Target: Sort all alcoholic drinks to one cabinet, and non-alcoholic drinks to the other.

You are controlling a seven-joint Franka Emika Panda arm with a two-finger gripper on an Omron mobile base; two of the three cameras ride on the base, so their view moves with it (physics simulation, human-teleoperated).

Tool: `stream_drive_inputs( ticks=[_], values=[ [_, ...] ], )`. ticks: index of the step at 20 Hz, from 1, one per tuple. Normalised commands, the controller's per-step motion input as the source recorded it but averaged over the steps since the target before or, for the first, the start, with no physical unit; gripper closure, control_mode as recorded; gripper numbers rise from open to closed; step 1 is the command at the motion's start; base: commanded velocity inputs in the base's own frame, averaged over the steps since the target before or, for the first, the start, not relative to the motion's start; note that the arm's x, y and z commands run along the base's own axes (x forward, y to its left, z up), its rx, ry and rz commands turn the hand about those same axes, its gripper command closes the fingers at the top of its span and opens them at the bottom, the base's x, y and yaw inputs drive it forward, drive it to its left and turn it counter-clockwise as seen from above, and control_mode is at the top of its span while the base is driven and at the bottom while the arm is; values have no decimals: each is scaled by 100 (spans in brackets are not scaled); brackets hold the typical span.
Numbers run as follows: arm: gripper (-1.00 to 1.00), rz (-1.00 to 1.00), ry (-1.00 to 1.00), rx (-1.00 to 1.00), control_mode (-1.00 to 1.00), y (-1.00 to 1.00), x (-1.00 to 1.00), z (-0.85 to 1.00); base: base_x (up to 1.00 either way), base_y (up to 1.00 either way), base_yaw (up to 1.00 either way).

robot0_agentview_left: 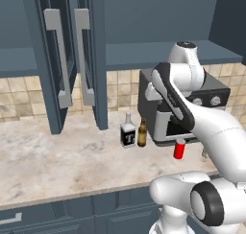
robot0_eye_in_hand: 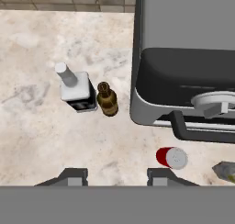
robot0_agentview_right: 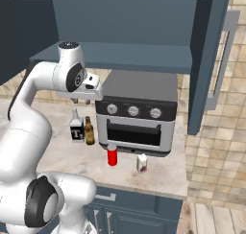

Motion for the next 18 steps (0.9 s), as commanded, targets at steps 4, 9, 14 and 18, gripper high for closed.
stream_drive_inputs(
  ticks=[4, 9, 14, 18],
  values=[
    [-100, 0, 0, 0, -100, 0, -9, -1, 0, 0, 0],
    [-100, -7, -1, 0, -100, -4, -9, -2, 0, 0, 0],
    [-100, -24, -1, 0, -100, -3, -1, -5, 0, 0, 0],
    [-100, -29, 0, 0, -100, -5, 0, -18, 0, 0, 0]
  ],
)
